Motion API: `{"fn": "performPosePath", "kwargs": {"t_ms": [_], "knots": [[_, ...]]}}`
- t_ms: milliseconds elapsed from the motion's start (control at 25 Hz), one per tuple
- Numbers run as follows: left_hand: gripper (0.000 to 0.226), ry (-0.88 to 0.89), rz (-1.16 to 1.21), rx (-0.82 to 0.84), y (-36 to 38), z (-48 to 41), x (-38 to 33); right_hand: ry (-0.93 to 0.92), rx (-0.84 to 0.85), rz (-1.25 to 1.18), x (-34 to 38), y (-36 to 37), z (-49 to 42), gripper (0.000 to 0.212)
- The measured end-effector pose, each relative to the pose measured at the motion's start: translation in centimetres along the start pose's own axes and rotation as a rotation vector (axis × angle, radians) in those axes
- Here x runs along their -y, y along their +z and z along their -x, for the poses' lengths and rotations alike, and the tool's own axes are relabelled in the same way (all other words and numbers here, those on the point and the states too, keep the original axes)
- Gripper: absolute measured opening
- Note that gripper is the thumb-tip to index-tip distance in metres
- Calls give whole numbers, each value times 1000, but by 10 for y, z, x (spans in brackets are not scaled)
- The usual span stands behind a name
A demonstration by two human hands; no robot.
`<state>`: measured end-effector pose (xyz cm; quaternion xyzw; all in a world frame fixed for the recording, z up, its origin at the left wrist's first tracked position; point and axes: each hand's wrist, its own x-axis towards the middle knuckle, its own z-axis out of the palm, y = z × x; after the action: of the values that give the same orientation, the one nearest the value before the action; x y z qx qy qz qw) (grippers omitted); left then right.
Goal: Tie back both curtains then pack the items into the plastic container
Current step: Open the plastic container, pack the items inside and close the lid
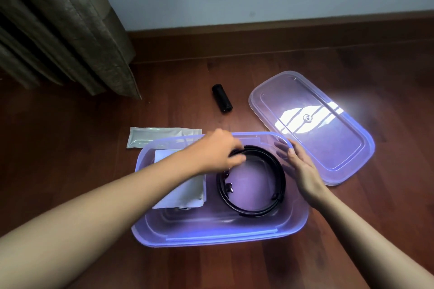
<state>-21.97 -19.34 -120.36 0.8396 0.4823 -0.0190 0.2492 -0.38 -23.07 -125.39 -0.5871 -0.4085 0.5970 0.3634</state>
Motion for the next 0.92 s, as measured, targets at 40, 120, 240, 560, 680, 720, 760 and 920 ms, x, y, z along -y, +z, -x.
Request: {"fn": "performPosePath", "kwargs": {"t_ms": [40, 120, 240, 560, 680, 720, 760, 920], "knots": [[32, -1, 114, -169, -11, 3, 9, 0, 0, 3, -1, -1, 0, 26], [25, -92, 209, -407, -33, 7, 42, -6, -6, 7, -2, -1, -2, 26], [32, -368, 9, -167, -44, 17, 115, -3, -15, 12, -3, -1, -1, 26], [30, -400, -227, -68, -22, 30, 155, -2, -33, 28, -5, 0, -3, 32], [17, -217, -88, -347, -50, 40, 137, -8, -27, 29, -5, 0, -5, 30], [17, -143, -106, -409, -57, 46, 125, -8, -28, 25, -5, 1, -5, 29], [18, -87, -124, -453, -64, 53, 111, -7, -30, 23, -5, 1, -5, 29], [21, -30, 233, -400, -66, 87, 44, -10, -29, 31, -4, 2, -6, 29]]}}
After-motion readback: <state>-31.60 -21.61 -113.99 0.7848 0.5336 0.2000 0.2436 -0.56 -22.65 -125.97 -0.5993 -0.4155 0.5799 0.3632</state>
